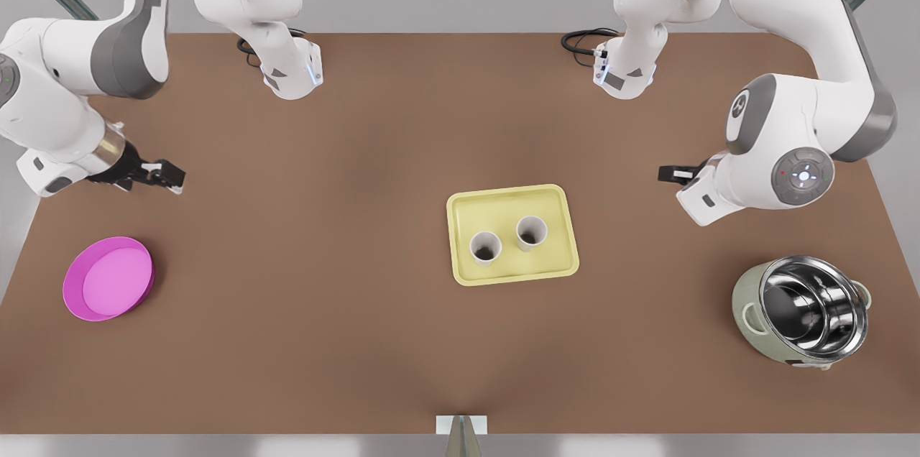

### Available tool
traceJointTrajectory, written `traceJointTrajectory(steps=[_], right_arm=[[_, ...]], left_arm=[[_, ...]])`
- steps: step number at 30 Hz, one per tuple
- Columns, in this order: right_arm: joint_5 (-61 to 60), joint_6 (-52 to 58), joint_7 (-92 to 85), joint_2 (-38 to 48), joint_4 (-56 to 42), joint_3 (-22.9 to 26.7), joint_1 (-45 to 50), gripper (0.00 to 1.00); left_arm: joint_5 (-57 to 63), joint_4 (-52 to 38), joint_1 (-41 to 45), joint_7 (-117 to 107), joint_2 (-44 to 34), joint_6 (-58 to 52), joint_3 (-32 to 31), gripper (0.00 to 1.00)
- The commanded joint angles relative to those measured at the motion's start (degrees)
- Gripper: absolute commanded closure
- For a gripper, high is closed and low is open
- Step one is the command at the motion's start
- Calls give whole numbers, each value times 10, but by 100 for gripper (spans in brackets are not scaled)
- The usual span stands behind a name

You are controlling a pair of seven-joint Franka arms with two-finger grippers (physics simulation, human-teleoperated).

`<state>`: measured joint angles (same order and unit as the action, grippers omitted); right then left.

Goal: Use both arms to respectively pick up the white IKEA cups from the middle-left and middle-right positions, then place the white IKEA cups onto the middle-middle tray, ensuring that the cups remain upright and do not tip over

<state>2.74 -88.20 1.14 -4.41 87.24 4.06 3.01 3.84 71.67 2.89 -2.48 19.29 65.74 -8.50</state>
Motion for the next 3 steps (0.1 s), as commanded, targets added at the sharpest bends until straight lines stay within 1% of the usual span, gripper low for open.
traceJointTrajectory(steps=[1,3], right_arm=[[-10,66,-89,0,-1,3,2,0],[-18,66,-89,0,-1,3,-2,0]], left_arm=[[1,0,1,21,-1,-4,0,0],[1,0,1,21,0,-5,0,0]])
